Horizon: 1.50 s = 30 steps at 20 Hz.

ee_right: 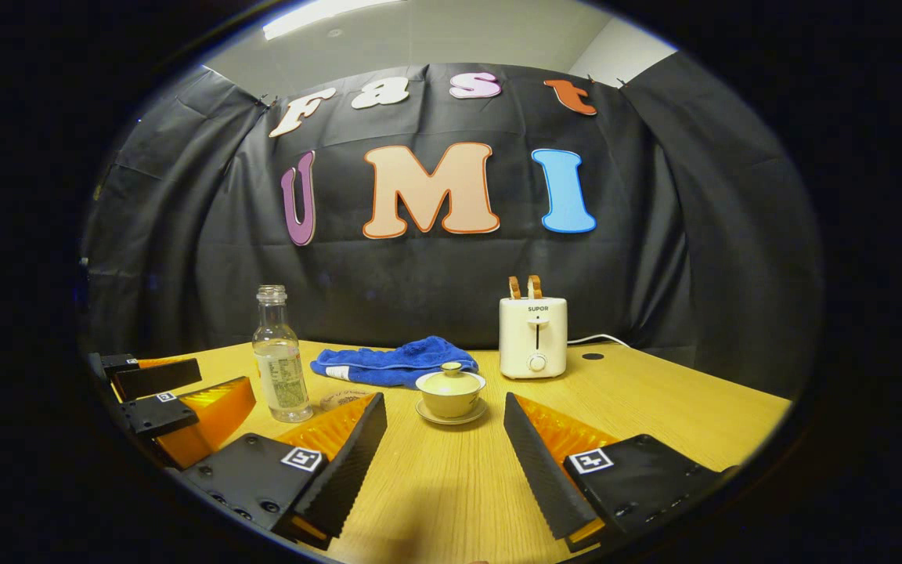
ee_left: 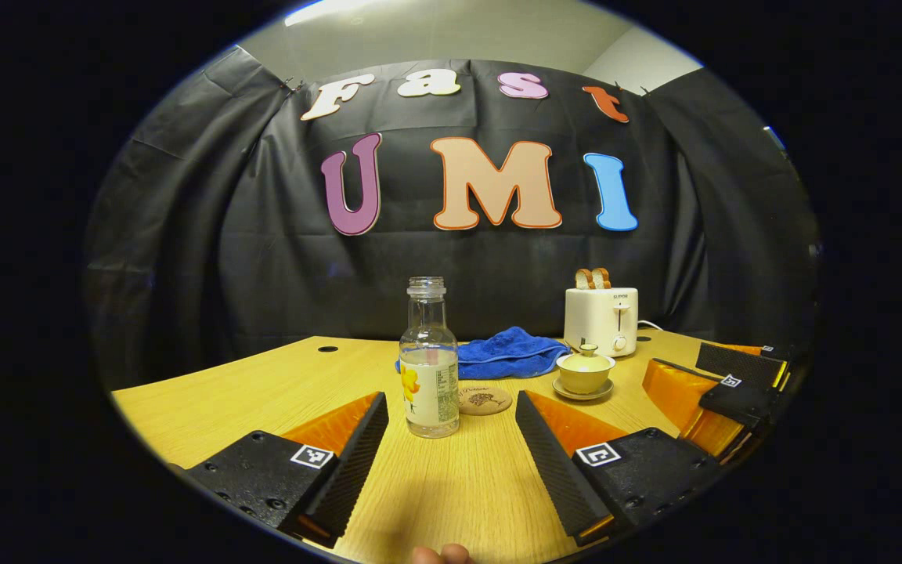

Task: Open the teacup lid with one hand, grasp the water bottle and pour water into the teacup with the other hand; after pouring, place the water bottle on the coaster and then close the teacup lid.

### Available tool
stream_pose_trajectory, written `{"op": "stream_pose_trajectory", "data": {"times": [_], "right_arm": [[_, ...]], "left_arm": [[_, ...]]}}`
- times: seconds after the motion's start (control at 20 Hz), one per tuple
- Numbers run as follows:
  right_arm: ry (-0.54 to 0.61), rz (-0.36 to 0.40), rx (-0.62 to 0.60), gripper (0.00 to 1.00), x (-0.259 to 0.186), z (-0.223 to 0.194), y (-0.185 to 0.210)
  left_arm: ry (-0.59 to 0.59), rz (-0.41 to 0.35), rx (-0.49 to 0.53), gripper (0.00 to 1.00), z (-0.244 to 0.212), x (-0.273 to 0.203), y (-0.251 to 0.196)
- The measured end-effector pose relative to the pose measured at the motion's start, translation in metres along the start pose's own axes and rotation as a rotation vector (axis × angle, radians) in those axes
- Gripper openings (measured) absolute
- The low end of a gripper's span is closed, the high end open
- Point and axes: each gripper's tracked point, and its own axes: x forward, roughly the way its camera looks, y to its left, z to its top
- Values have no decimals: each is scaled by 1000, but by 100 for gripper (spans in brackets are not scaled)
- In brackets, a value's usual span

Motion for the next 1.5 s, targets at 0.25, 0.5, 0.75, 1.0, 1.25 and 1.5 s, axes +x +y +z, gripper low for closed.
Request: {"op": "stream_pose_trajectory", "data": {"times": [0.25,0.5,0.75,1.0,1.25,1.5], "right_arm": [[6,9,1,97,56,-3,-6],[5,-9,0,92,120,-6,-9],[56,1,-4,97,167,-15,-4],[124,17,-11,92,190,-26,-2],[122,19,-21,76,194,-24,0],[148,15,-22,42,196,-27,-1]], "left_arm": [[0,0,0,96,0,0,0],[0,0,0,96,-1,1,0],[0,0,-1,96,-1,0,1],[0,0,-1,96,0,0,0],[0,0,-1,96,-1,0,0],[0,0,-1,96,-1,0,1]]}}
